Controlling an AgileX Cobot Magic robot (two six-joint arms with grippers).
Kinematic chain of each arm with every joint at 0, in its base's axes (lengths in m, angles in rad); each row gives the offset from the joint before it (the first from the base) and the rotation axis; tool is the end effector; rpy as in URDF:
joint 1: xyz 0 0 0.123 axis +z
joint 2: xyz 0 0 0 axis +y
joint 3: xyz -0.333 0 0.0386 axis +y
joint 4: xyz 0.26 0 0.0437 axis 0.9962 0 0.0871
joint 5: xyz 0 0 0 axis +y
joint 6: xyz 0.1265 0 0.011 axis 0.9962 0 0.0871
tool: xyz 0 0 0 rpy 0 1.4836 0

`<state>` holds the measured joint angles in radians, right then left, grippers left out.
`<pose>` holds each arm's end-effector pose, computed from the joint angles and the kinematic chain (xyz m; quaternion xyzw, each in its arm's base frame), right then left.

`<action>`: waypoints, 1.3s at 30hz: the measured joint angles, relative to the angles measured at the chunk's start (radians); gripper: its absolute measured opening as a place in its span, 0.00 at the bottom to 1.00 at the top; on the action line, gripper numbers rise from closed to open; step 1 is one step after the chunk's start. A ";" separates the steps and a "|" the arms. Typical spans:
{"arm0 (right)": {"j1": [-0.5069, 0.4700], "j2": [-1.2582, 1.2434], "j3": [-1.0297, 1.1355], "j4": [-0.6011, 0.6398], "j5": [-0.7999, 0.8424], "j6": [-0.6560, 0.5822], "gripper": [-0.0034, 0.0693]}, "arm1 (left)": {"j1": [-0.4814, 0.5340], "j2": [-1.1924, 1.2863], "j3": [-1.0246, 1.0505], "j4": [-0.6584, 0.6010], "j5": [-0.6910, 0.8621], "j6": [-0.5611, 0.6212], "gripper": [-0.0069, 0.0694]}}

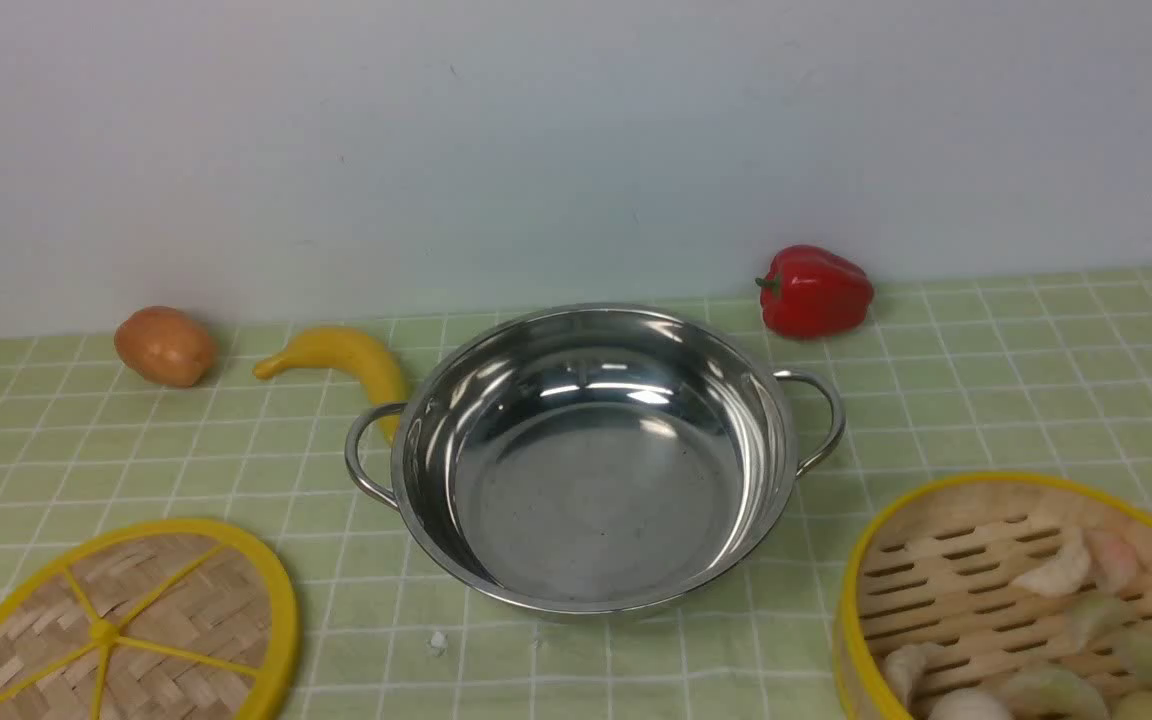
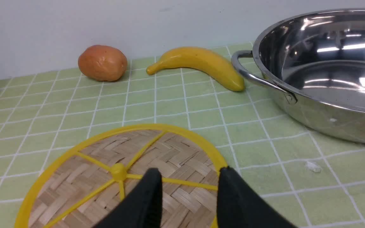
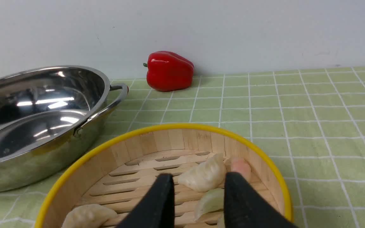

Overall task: Place the steamer in the pot on the green tablecloth, and put the lid on the steamer.
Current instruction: 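Reach for and grasp the rim of the bamboo steamer holding the buns with the right gripper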

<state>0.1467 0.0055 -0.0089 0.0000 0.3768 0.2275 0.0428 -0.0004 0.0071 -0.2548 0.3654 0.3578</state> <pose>0.0483 0.0071 0.1721 0.0323 0.8001 0.1114 0.5886 0.0494 -0.0093 0.1691 0.0576 0.7946 0.0130 0.6042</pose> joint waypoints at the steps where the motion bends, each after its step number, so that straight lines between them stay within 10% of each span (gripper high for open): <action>1: 0.000 0.000 0.000 0.000 0.000 0.000 0.38 | 0.000 0.000 0.000 0.000 0.000 0.000 0.41; 28: 0.000 -0.001 -0.006 0.017 -0.013 0.004 0.38 | 0.000 0.000 0.000 0.000 0.000 0.000 0.41; 39: 0.000 0.097 -0.397 0.156 0.184 -0.036 0.38 | 0.000 0.000 0.000 0.000 0.000 0.000 0.41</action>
<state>0.1467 0.1024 -0.4055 0.1563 0.5607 0.1917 0.0428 -0.0004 0.0071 -0.2548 0.3654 0.3578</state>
